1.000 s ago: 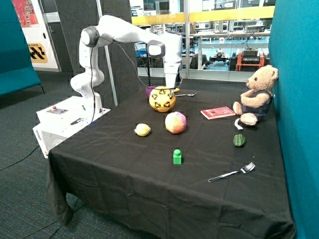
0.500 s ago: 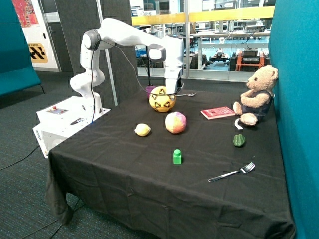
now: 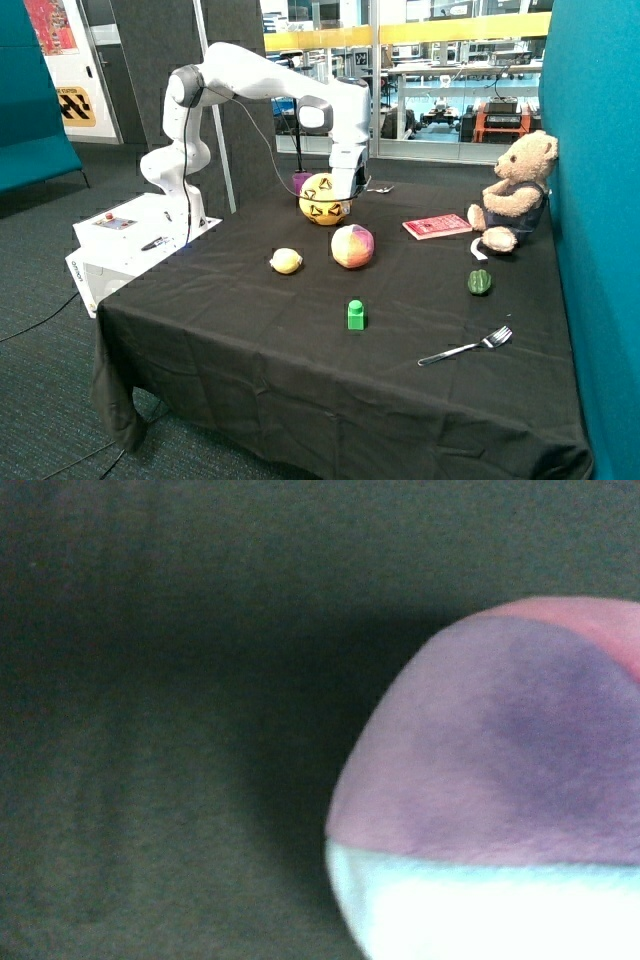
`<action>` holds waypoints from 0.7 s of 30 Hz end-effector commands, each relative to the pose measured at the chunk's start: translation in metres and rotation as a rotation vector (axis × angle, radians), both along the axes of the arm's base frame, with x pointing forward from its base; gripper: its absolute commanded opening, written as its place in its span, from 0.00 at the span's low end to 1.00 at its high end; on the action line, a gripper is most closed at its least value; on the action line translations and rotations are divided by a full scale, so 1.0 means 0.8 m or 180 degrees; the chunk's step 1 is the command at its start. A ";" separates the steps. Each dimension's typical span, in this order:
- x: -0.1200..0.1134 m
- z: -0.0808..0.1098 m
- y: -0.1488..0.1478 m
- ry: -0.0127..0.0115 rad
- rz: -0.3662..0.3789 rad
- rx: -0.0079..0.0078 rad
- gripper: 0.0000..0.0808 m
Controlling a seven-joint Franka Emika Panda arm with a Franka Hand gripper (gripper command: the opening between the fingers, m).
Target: Sort the balls from left to right in order of size
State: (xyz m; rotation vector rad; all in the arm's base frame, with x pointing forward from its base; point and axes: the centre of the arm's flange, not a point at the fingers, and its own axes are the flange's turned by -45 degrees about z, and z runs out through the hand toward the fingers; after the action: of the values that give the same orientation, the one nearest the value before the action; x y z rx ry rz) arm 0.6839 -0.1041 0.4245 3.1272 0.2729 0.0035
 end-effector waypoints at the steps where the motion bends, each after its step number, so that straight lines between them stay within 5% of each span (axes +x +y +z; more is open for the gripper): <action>1: 0.012 -0.006 -0.022 0.00077 -0.0053 0.00075 1.00; 21: 0.012 -0.039 -0.018 0.00078 -0.0029 0.00074 1.00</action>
State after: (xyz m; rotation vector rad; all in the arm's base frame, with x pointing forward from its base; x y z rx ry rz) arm 0.6935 -0.1178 0.4043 3.1327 0.2603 -0.0167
